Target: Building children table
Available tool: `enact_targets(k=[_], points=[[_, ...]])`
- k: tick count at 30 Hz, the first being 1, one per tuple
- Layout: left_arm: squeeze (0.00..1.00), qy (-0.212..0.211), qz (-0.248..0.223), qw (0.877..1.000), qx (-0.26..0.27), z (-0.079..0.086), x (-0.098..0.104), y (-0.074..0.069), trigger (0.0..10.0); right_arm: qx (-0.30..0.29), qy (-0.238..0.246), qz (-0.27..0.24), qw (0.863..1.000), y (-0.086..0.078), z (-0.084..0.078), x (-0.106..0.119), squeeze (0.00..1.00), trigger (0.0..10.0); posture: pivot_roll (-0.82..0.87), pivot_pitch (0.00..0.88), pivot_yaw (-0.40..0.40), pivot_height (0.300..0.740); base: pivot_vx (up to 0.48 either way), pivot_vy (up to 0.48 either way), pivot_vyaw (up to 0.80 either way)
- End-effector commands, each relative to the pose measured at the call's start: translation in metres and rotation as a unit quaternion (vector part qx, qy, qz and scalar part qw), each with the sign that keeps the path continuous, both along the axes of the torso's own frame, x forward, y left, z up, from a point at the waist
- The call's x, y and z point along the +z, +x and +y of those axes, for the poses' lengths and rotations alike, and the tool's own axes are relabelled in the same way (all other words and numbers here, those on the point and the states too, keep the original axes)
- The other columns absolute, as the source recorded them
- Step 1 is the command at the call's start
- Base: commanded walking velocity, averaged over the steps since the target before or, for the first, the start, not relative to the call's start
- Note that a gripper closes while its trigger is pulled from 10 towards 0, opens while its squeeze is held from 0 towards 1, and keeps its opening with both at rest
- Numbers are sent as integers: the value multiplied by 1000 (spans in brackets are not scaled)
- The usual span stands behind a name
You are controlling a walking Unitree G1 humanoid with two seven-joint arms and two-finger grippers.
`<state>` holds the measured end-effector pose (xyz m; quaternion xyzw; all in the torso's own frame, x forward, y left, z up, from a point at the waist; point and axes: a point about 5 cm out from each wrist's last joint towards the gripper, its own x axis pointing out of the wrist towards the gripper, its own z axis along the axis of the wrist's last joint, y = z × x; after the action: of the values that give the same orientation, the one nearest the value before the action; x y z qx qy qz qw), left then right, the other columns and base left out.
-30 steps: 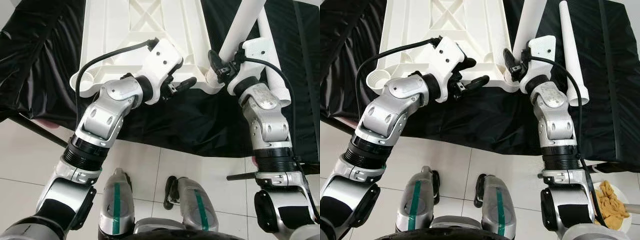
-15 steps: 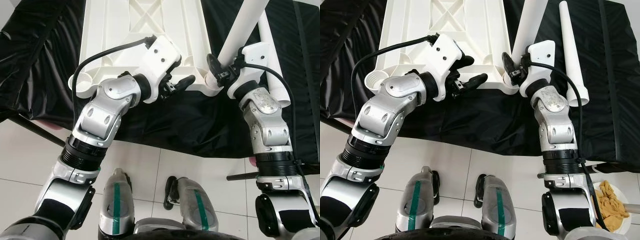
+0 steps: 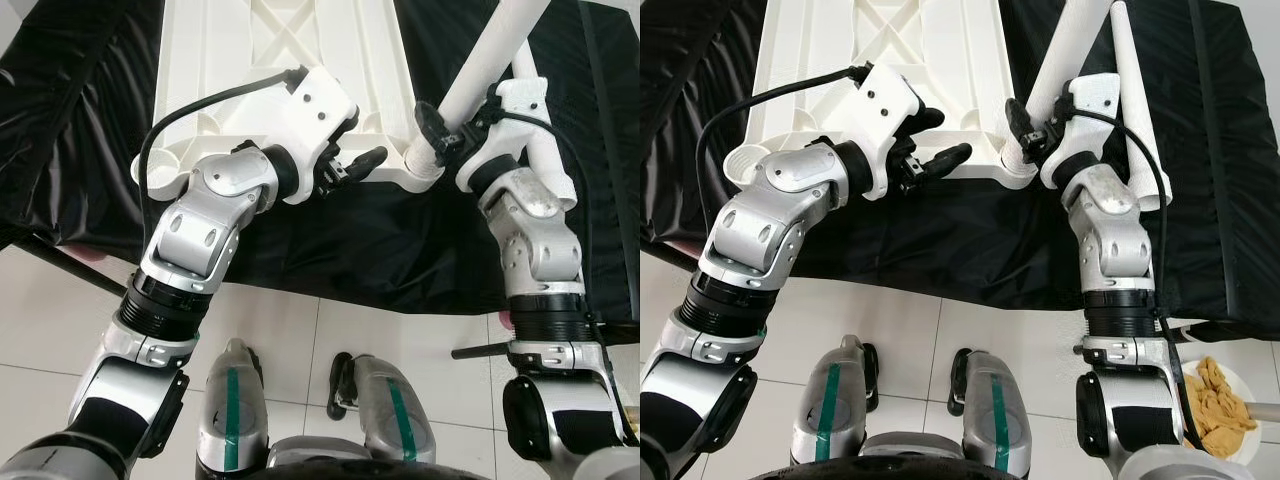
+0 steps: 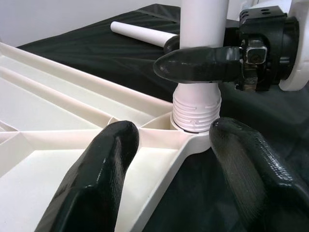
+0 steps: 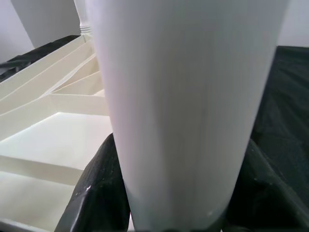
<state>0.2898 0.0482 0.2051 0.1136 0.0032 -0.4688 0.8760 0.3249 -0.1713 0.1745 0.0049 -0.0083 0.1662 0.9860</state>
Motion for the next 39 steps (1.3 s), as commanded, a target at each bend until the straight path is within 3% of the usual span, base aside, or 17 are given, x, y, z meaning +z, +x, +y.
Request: enact_targets(k=[1,17,25,30,39], points=[[0,-3,-11,1000,10,0,6,1,10000,-19,8,77,997,-1,-5,-29,0,10000,90,96,-33,740,0,0,0],[0,-6,-17,1000,18,1,9,2,10000,-25,18,103,994,-3,-6,-36,0,10000,92,90,-42,740,0,0,0],[0,-9,-20,1000,20,1,11,2,10000,7,18,-2,1000,-20,5,-25,0,10000,92,86,-44,740,0,0,0],[0,-9,-21,1000,20,1,12,2,10000,15,8,-9,1000,-22,7,-25,0,10000,91,85,-43,740,0,0,0],[0,-10,-22,1000,20,2,12,2,10000,49,-64,-61,995,-25,15,-18,0,10000,88,85,-43,740,0,0,0]])
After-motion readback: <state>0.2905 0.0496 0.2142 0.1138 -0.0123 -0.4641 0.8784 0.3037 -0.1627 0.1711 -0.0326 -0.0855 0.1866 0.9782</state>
